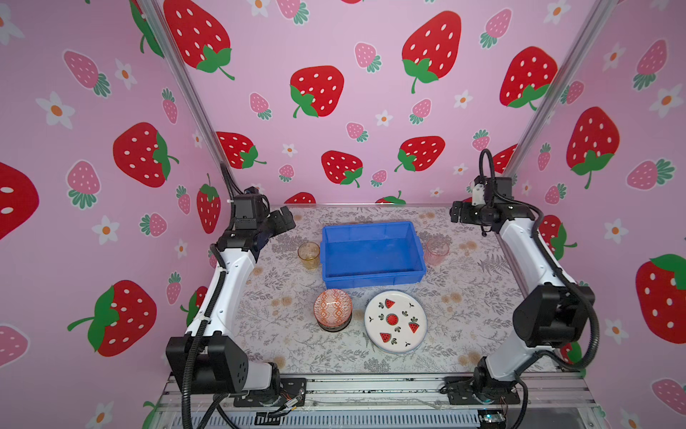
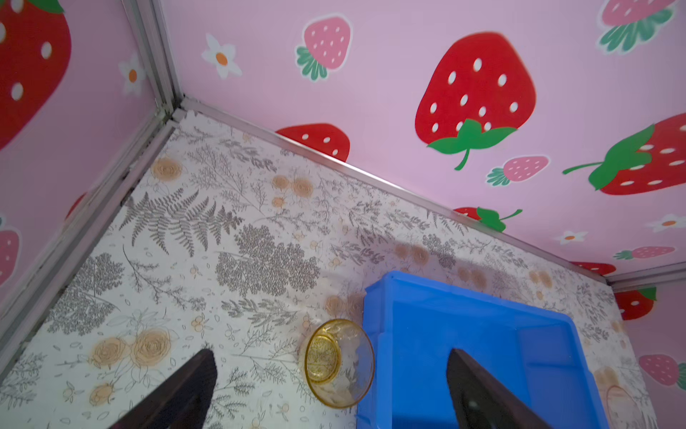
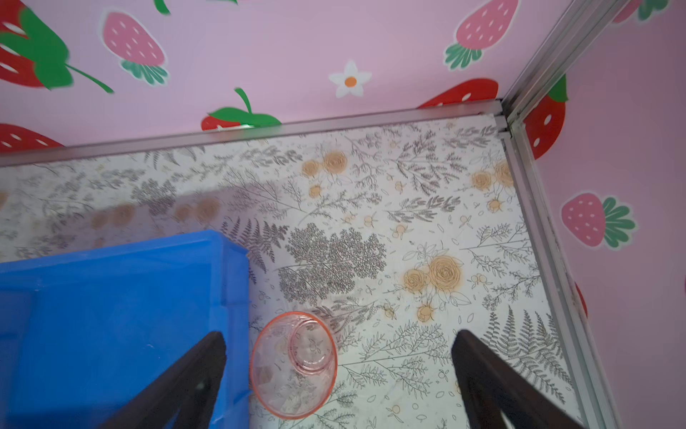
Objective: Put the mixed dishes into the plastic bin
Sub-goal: 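Raise the right gripper over the pink-rimmed cup while the left rises, then close the right gripper on the rim of the pink-rimmed cup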
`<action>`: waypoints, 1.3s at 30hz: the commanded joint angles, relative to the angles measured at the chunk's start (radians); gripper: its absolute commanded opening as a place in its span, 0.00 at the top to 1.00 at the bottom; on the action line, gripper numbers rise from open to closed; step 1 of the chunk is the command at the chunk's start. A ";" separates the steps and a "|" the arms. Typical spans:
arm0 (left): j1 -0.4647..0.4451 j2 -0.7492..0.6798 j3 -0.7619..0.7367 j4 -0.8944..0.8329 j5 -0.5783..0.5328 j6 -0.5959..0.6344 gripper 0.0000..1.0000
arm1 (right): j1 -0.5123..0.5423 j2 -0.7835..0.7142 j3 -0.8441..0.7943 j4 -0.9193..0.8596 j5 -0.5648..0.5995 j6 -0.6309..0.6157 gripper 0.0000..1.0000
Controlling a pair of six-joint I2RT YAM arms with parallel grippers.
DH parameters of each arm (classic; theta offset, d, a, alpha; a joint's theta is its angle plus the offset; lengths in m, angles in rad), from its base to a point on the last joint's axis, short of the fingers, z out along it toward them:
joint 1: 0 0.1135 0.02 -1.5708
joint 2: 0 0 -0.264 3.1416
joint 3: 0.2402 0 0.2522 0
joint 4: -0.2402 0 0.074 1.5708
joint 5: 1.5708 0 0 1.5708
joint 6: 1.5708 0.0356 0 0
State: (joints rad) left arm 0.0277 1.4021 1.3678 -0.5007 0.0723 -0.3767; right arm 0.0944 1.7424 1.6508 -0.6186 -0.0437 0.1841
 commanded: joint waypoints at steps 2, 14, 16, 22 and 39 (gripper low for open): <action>-0.017 -0.020 0.002 -0.074 -0.011 -0.029 0.01 | 0.024 0.046 0.029 -0.089 0.066 0.001 0.05; -0.109 -0.009 -0.012 -0.081 -0.010 -0.027 0.01 | 0.038 0.155 0.042 -0.110 0.091 -0.011 0.18; -0.129 -0.004 -0.012 -0.081 -0.008 -0.025 0.01 | 0.039 0.163 0.026 -0.104 0.089 -0.014 0.21; -0.169 0.003 -0.009 -0.083 -0.006 -0.016 0.01 | 0.045 0.186 -0.026 -0.077 0.053 -0.012 0.32; -0.176 0.004 -0.010 -0.089 -0.008 -0.005 0.01 | 0.061 0.250 -0.078 -0.026 0.041 -0.002 0.57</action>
State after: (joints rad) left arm -0.1452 1.3994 1.3655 -0.5713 0.0639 -0.3897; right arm 0.1528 1.9816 1.5906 -0.6514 0.0067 0.1844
